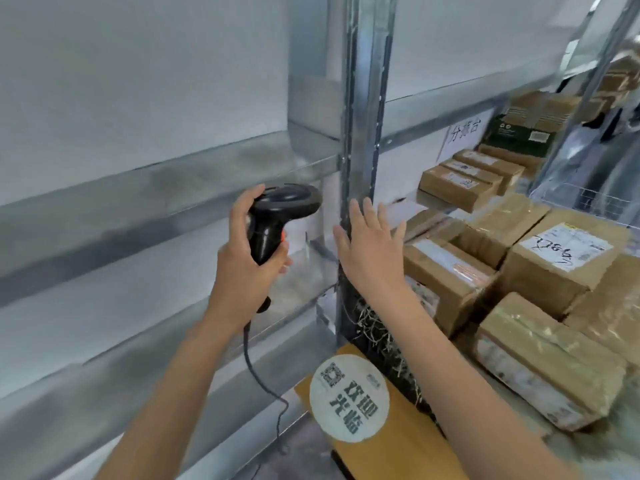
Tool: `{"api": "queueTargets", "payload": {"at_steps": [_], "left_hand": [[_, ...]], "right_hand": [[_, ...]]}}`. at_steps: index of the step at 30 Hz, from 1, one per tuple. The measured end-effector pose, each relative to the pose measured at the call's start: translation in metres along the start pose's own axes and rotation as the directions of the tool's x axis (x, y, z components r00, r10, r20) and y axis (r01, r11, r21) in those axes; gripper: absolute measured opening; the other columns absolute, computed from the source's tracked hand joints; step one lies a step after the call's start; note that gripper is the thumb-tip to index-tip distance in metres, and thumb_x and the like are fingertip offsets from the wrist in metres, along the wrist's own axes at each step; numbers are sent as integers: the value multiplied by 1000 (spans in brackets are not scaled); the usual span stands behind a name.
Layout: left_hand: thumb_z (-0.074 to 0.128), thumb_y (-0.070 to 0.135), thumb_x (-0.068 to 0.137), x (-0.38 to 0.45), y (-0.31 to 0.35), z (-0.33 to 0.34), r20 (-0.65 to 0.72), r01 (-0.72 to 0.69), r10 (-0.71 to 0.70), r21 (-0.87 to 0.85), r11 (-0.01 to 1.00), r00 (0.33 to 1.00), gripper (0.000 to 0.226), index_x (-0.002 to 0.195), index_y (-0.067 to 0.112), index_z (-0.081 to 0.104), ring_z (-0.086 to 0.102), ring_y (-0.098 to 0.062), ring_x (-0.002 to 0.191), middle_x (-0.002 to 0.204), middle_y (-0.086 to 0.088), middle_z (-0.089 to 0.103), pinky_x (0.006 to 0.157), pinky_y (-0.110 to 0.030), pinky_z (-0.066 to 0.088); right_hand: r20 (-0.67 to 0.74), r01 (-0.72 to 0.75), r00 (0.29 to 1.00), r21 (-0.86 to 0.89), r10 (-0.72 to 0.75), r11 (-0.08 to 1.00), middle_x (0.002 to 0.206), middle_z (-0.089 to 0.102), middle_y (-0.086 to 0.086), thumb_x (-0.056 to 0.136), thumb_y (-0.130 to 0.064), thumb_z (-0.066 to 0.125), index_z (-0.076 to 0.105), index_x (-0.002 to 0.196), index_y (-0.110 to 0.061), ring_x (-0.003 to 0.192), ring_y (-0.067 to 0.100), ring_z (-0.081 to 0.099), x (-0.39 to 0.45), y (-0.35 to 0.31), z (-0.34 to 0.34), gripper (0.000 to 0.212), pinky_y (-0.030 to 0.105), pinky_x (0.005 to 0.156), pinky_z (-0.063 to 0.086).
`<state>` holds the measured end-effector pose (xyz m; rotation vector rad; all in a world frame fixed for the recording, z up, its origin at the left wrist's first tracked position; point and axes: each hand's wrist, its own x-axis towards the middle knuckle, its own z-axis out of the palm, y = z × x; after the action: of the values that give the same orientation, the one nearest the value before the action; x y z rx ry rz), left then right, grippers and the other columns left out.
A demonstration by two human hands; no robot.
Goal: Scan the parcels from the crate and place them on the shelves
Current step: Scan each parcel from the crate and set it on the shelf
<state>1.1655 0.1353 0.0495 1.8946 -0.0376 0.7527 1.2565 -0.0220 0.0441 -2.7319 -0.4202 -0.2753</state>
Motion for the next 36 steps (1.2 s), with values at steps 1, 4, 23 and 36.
{"api": "queueTargets", "payload": {"at_steps": [1,4,23,36], "left_hand": [[68,-1,95,-3,2,-13,-33,-5,6,28,1000,999,84,128,70,37,75,-17,72,109,9,70,69,-19,59],[67,0,96,-15,7,-57,-121,-5,17,102,995,992,83,129,69,36,75,-17,71,100,9,71,70,-20,59],[63,-4,95,-238,65,-371,-694,261,67,357,897,717,85,131,67,36,74,-19,73,99,11,72,68,-19,58],[65,-5,95,-411,113,-488,-843,413,114,371,832,526,88,134,66,32,74,-17,79,118,1,66,72,-26,62]], "right_hand": [[9,43,999,29,-43,999,168,13,4,108,-44,28,16,160,-18,155,26,5,-1,-14,3,59,57,122,3],[55,171,983,85,-176,982,168,11,4,108,-44,24,14,160,-19,156,26,4,-7,-61,14,59,55,123,-1],[158,691,588,413,-793,594,169,5,0,108,-45,24,13,160,-21,156,19,-1,-201,-387,49,59,47,125,-2],[174,799,368,444,-914,406,169,7,3,106,-52,27,11,160,-26,156,27,2,-384,-529,88,63,52,123,2]]}}
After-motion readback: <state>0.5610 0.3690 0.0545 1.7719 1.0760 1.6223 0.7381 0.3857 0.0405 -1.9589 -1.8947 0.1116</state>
